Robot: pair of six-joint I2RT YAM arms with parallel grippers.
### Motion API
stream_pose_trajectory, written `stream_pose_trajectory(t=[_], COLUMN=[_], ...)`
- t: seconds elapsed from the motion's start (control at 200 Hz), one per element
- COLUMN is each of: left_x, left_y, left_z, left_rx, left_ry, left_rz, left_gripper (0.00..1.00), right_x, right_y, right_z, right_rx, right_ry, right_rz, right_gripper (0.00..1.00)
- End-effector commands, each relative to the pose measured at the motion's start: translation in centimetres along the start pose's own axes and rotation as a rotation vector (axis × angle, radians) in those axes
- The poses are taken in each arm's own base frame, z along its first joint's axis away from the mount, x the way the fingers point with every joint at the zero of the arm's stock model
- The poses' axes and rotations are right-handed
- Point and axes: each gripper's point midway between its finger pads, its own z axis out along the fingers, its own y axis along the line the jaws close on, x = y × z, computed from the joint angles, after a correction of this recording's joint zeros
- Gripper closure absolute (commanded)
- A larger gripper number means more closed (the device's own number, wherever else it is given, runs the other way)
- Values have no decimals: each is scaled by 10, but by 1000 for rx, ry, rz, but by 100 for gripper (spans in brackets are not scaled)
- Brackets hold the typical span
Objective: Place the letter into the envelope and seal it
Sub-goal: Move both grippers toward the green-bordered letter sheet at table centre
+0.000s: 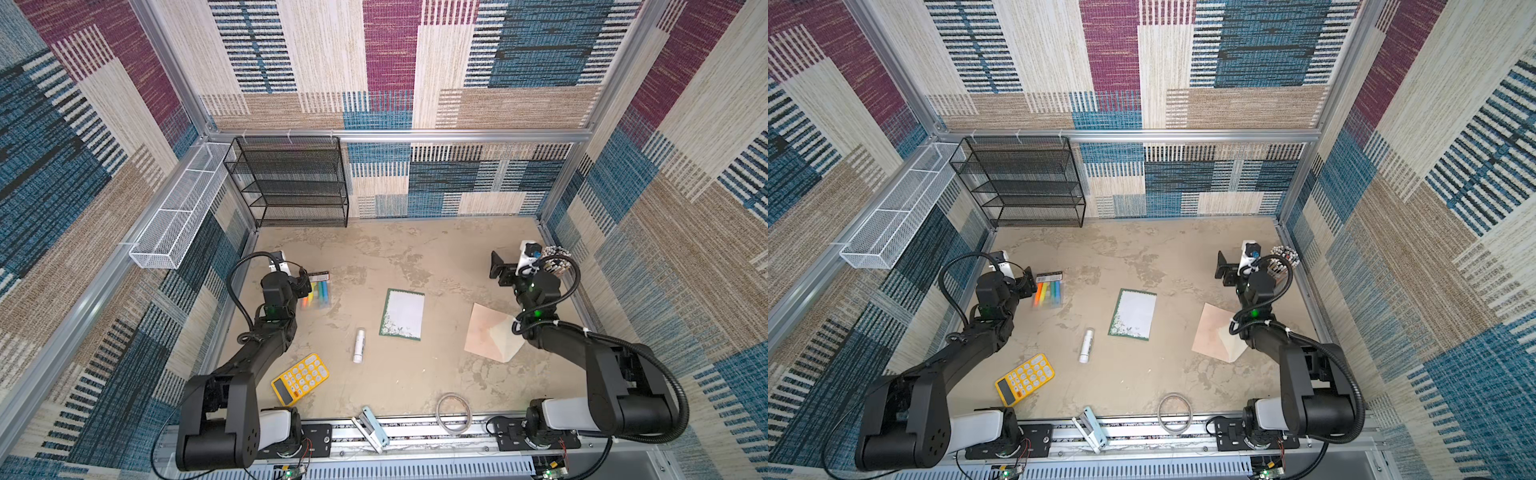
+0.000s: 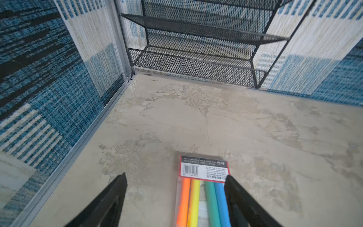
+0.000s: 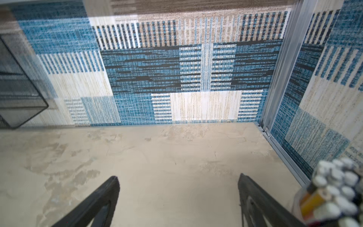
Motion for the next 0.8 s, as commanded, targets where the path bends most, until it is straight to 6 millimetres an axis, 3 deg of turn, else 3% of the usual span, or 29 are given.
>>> stream_pose_trajectory(t=[0.0,0.14,0.275,0.586,0.791], left_x=[5,-9,-1,55,88], left_y=[7,-25,-68,-153,-180], left_z=[-13,-31,-57,-126,-142], left_rx=[-62,74,271,520,553], left_ry=[158,340,528,816,918], left_rz=[-126,-209,-235,-233,-252], left_gripper=[24,30,34,37,37], right_x=[43,29,35,67,87], right_y=[-5,26,71,180,208], right_z=[-4,-14,-29,-64,-73], right_rx=[91,45,-43,-281,-328], right_ry=[288,360,467,736,828], right_rz=[170,324,433,521,518], right_gripper=[6,7,9,19,29])
